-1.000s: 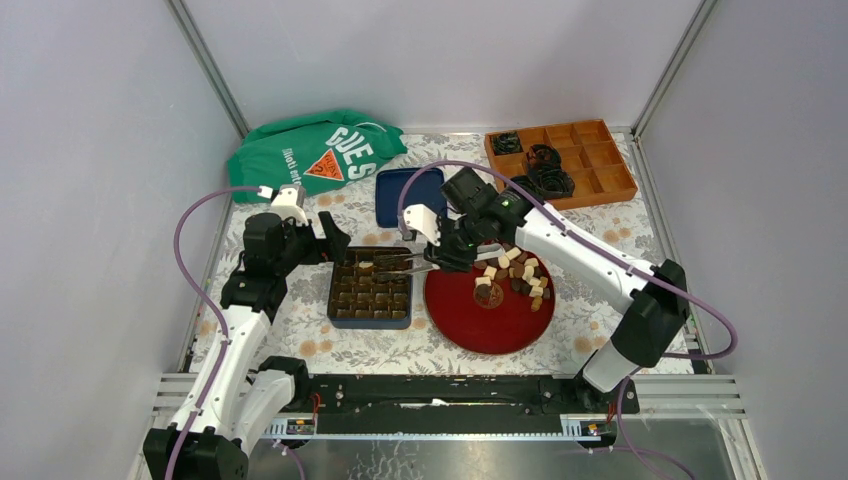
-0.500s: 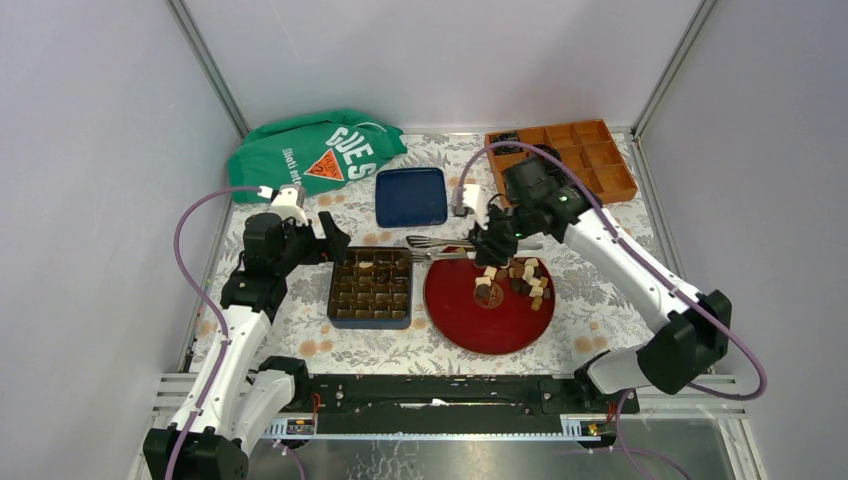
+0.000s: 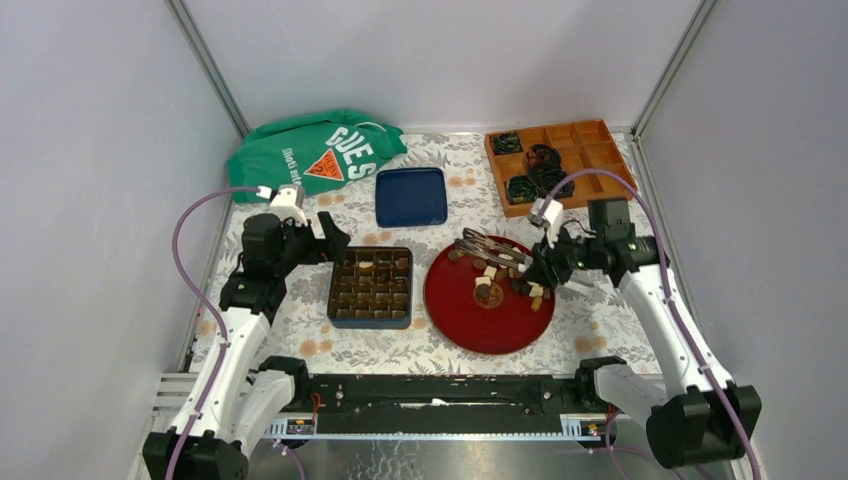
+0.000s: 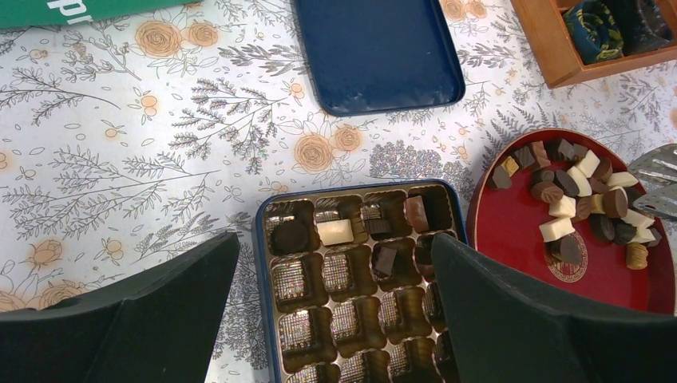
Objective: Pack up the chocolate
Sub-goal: Pick up the fake chocolate from the plate.
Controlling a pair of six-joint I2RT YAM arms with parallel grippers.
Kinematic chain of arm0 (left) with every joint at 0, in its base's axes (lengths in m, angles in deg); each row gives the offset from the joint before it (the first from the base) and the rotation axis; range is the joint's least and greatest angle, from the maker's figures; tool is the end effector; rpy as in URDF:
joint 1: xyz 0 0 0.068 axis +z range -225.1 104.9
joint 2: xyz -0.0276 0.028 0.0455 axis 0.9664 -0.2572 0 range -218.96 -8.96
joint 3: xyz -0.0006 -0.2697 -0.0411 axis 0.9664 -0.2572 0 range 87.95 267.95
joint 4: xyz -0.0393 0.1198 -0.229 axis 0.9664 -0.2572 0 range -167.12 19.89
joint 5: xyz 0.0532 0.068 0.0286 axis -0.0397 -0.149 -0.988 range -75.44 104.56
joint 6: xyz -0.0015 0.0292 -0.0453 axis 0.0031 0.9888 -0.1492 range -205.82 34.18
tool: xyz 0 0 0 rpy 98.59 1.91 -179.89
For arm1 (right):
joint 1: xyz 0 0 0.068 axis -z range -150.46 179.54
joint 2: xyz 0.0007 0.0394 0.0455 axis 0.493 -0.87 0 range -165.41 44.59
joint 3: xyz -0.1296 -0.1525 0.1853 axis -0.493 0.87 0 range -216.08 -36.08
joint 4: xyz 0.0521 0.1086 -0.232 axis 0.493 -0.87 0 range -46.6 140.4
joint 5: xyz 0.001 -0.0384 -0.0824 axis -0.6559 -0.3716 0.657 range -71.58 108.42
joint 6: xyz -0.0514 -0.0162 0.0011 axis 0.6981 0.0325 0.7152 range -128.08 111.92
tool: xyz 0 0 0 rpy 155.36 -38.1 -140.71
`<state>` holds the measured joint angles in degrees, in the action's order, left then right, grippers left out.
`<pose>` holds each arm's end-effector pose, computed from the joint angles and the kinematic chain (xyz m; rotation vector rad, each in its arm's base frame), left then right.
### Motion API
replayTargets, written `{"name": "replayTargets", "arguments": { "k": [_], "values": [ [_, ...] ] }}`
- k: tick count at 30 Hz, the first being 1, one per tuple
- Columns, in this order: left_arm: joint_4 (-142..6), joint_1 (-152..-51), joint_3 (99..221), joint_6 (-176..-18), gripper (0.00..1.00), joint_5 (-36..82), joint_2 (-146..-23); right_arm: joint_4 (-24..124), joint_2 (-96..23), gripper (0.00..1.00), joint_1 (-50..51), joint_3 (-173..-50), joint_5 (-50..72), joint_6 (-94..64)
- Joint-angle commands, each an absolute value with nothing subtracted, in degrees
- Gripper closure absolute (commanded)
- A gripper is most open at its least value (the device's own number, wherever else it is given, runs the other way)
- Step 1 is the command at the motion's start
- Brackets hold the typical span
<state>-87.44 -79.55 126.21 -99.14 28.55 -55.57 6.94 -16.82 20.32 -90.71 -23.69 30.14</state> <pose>0.1864 -0.0232 0.2821 -0.0006 2.0326 -0.4427 0.2018 0.0570 0.2987 -1.1804 1.9157 0.6288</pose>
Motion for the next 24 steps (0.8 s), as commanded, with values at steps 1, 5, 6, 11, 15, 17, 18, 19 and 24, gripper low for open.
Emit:
{"name": "replayTargets", "arguments": {
  "k": [1, 5, 6, 11, 15, 17, 18, 19, 24],
  "values": [
    [-85.6, -79.2, 127.4, -98.6, 0.01, 29.9, -54.0, 11.1, -11.7, 0.55, 25.1, -86.1, -29.6, 30.0],
    [-84.9, -79.7, 127.0, -99.1, 0.01, 27.7, -53.6, 11.7, -9.9, 0.55, 28.8, -82.5, -31.2, 31.3],
    [-85.0, -80.1, 127.1, -99.2, 0.01, 26.3, -53.5, 11.1, -9.7, 0.55, 29.0, -82.6, -30.9, 31.8],
    [-85.5, -81.2, 126.8, -99.0, 0.01, 22.7, -53.2, 11.6, -8.1, 0.55, 29.2, -81.6, -28.6, 32.5],
    [-85.2, -81.2, 126.8, -97.1, 0.01, 24.1, -54.4, 10.1, -8.1, 0.55, 29.1, -82.4, -28.2, 34.0],
    [-85.0, -81.3, 126.7, -96.3, 0.01, 25.1, -55.1, 9.7, -7.8, 0.55, 29.1, -82.8, -27.3, 34.0],
    [-84.8, -81.3, 126.5, -95.9, 0.01, 25.5, -55.3, 9.6, -7.6, 0.55, 29.1, -82.8, -26.9, 34.0],
    [-84.6, -81.3, 126.4, -95.7, 0.01, 25.8, -55.5, 9.4, -7.3, 0.55, 29.1, -82.9, -26.4, 33.9],
    [-84.1, -81.3, 125.9, -94.3, 0.01, 26.3, -56.6, 8.9, -6.4, 0.55, 29.0, -83.4, -25.8, 33.2]
  ]
}}
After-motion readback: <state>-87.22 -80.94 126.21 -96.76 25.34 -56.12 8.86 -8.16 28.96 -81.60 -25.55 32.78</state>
